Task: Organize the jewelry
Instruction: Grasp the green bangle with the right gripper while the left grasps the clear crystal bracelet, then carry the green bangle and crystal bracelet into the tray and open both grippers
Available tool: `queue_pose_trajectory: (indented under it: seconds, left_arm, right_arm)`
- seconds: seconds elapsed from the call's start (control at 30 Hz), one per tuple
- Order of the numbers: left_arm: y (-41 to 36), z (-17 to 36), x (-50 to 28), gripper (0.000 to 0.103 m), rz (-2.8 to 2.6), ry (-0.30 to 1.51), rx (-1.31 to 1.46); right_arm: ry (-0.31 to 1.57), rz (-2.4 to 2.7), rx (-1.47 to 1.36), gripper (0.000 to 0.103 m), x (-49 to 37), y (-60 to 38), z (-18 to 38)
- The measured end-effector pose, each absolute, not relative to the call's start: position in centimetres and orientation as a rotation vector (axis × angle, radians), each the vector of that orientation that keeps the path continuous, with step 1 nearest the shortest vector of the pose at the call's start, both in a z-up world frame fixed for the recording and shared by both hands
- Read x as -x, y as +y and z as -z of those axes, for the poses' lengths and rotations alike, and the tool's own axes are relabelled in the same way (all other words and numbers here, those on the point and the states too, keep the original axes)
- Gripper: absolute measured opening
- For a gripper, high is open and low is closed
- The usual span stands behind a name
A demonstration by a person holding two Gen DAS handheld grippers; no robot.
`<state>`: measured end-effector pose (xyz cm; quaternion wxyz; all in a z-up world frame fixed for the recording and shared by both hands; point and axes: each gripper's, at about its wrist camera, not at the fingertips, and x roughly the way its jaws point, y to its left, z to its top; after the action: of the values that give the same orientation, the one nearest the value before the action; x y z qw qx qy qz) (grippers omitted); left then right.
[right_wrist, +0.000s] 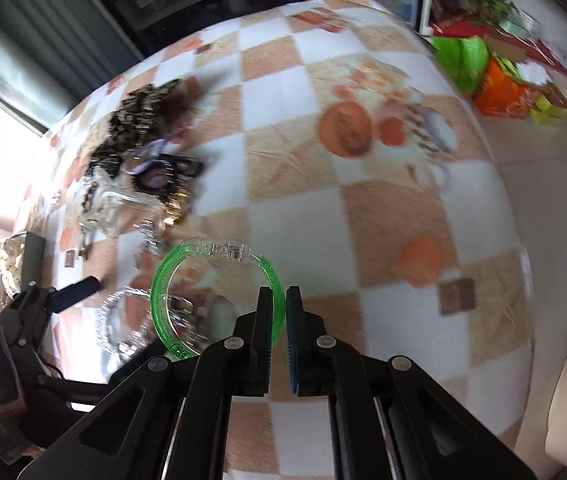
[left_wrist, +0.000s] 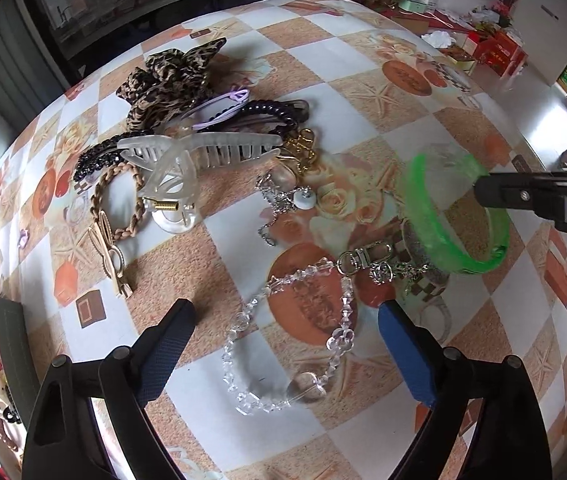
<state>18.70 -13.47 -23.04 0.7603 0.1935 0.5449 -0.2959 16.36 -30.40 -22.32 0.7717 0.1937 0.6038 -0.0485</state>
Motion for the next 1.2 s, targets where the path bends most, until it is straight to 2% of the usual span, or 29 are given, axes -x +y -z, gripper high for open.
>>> queue_pose_trajectory:
  seconds: [0.03,0.17,0.23,0.27,0.3,0.33,0.37,0.7,1.2]
  left_arm:
    - [-13.6,23.0,-18.6,0.09,0.651,1.183,-0.425]
    - [-14.4,22.5,-17.7,0.071,0.69,1.173,-0.448]
    - [-14.9,22.2,-17.2,0.054,0.709,1.165,-0.464]
    - [-15.1,22.0,-17.0,0.036,0.715,1.16,-0.469]
    - [-15.5,21.9,-16.8,0.022,0.717,1.163,-0.472]
    - [-15.9,21.8,-16.5,0.02,0.711,1.166,-0.474]
    - [-16.2,21.8,-16.4,0.012,0.701,1.167,-0.473]
    - [-13.3,19.8,-16.3,0.011,0.626,1.211,-0.225]
    - [-7.8,18.8,-14.1,0.011,0.499,1.244,-0.137]
  right_arm:
    - [1.311,0.116,-0.422,0.007,-16.0,-30.6,22.3]
    - [1.325,0.135,-0.442,0.007,-14.8,-31.3,22.8]
    - [1.333,0.139,-0.449,0.007,-14.3,-31.4,23.0]
    - [1.336,0.14,-0.45,0.007,-14.1,-31.4,23.1]
    - [1.339,0.141,-0.452,0.007,-13.9,-31.3,23.1]
    - [1.341,0.141,-0.453,0.007,-13.5,-31.4,23.2]
    - [1.344,0.142,-0.452,0.007,-13.4,-31.4,23.2]
    - [1.344,0.137,-0.469,0.007,-11.6,-31.3,22.6]
    - [1.382,0.096,-0.493,0.007,-9.5,-29.2,21.8]
